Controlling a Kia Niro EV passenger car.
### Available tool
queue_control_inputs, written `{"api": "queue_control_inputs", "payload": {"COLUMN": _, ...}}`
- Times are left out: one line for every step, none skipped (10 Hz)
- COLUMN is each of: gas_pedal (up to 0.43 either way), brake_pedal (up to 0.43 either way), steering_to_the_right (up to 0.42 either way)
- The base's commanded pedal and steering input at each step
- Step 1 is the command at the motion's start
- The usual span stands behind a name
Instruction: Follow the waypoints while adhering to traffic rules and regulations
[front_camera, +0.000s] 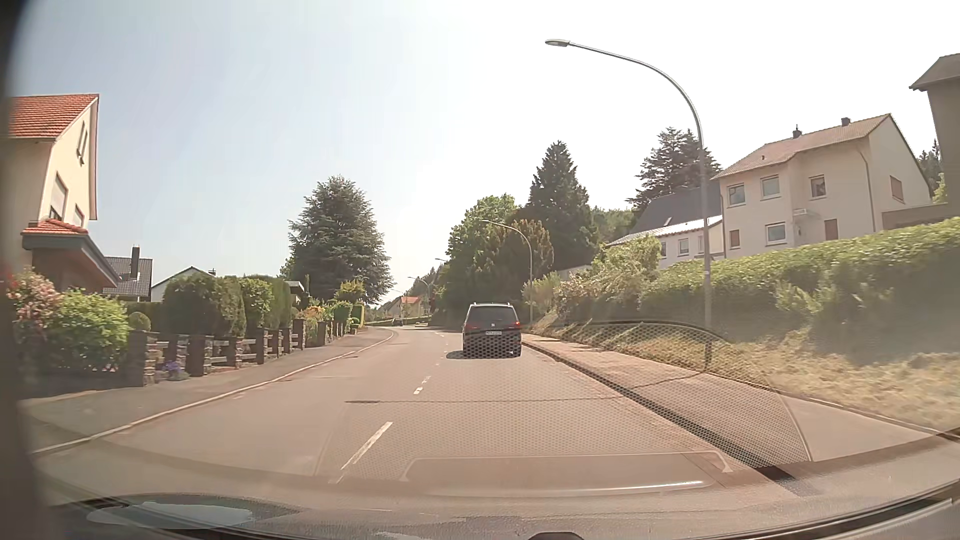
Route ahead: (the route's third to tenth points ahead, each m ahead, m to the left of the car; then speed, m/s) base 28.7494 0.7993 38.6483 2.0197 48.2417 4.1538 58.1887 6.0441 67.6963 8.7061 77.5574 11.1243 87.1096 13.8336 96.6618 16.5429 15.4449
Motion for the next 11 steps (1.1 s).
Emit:
{"api": "queue_control_inputs", "payload": {"gas_pedal": 0.240, "brake_pedal": 0.000, "steering_to_the_right": -0.021}}
{"api": "queue_control_inputs", "payload": {"gas_pedal": 0.240, "brake_pedal": 0.000, "steering_to_the_right": -0.019}}
{"api": "queue_control_inputs", "payload": {"gas_pedal": 0.248, "brake_pedal": 0.000, "steering_to_the_right": -0.018}}
{"api": "queue_control_inputs", "payload": {"gas_pedal": 0.248, "brake_pedal": 0.000, "steering_to_the_right": -0.018}}
{"api": "queue_control_inputs", "payload": {"gas_pedal": 0.248, "brake_pedal": 0.000, "steering_to_the_right": -0.018}}
{"api": "queue_control_inputs", "payload": {"gas_pedal": 0.248, "brake_pedal": 0.000, "steering_to_the_right": -0.018}}
{"api": "queue_control_inputs", "payload": {"gas_pedal": 0.248, "brake_pedal": 0.000, "steering_to_the_right": -0.018}}
{"api": "queue_control_inputs", "payload": {"gas_pedal": 0.248, "brake_pedal": 0.000, "steering_to_the_right": -0.018}}
{"api": "queue_control_inputs", "payload": {"gas_pedal": 0.248, "brake_pedal": 0.000, "steering_to_the_right": -0.018}}
{"api": "queue_control_inputs", "payload": {"gas_pedal": 0.248, "brake_pedal": 0.000, "steering_to_the_right": -0.019}}
{"api": "queue_control_inputs", "payload": {"gas_pedal": 0.248, "brake_pedal": 0.000, "steering_to_the_right": -0.019}}
